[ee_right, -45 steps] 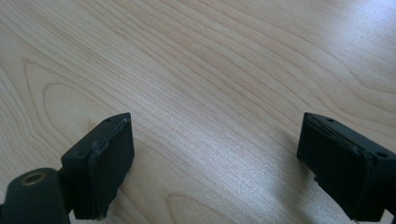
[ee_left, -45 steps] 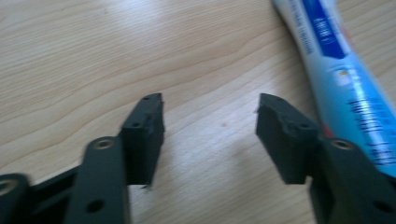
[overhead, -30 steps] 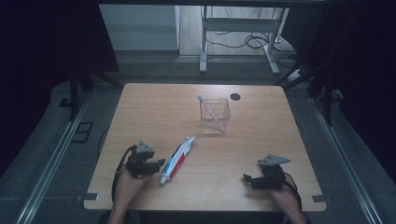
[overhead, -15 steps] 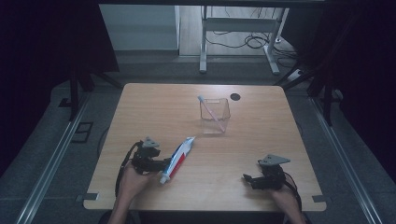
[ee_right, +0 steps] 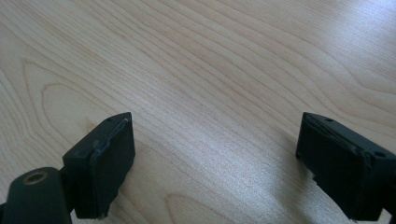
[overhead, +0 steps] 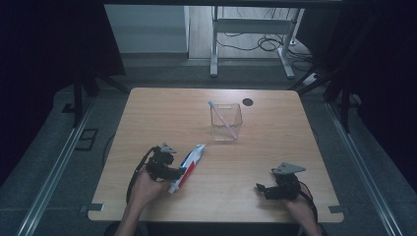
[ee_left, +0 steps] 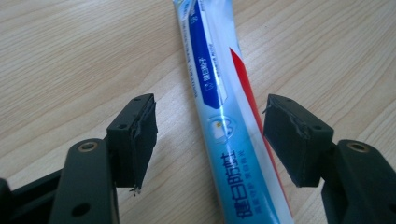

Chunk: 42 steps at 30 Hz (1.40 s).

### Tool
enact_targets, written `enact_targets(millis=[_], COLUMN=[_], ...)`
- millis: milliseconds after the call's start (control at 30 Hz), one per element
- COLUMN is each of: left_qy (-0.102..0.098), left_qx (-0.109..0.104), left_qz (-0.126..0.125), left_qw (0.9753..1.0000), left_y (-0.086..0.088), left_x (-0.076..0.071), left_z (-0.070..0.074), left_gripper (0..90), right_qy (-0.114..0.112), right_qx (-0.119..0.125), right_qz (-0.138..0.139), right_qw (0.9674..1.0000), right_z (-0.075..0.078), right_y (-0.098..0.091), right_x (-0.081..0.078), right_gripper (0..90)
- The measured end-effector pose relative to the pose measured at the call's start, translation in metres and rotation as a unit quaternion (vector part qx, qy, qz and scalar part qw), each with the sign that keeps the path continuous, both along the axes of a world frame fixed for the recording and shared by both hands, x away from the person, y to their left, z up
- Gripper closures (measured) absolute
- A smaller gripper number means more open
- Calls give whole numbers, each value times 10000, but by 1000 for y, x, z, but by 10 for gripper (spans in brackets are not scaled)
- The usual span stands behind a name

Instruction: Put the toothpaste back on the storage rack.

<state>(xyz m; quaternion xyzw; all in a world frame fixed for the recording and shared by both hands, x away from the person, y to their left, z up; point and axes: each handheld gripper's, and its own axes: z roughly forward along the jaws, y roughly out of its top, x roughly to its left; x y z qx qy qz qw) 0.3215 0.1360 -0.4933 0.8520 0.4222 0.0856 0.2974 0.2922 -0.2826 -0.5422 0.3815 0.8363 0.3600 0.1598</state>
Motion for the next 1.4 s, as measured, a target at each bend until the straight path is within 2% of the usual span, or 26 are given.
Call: enact_targets(millis=[167,367,567,900,1033,1133,1233,1400], left_qy=[147,359,574,875,1008,1092,1148,1194], left_qx=[109,145,207,425,390,414,384,350], left_qz=[-116,-103,-141,-175,-190,-108,-52,-103], left_qw=[9998,9992,9980,9951,9940,9931,9926,9922], left_y=[-8,-13,-17,-28,-31,-32,-31,-30], left_x=[5,13,21,28,30,30,31,30], left_z=[0,-3,-6,-15,-17,-16,-15,-13], left_gripper=[355,356,364,402,465,490,540,648], right_qy=[-3,-4,-1,-2,-2,-2,-2,-3], right_qx=[-8,-10,-6,-6,-7,-7,-6,-7], right_qz=[-3,-2,-2,-3,-3,-3,-4,-3], right_qw=[10000,10000,10000,10000,10000,10000,10000,10000], right_z=[0,0,0,0,0,0,0,0], right_y=[0,0,0,0,0,0,0,0], right_x=[0,0,0,0,0,0,0,0], right_gripper=[115,115,115,116,116,116,115,116])
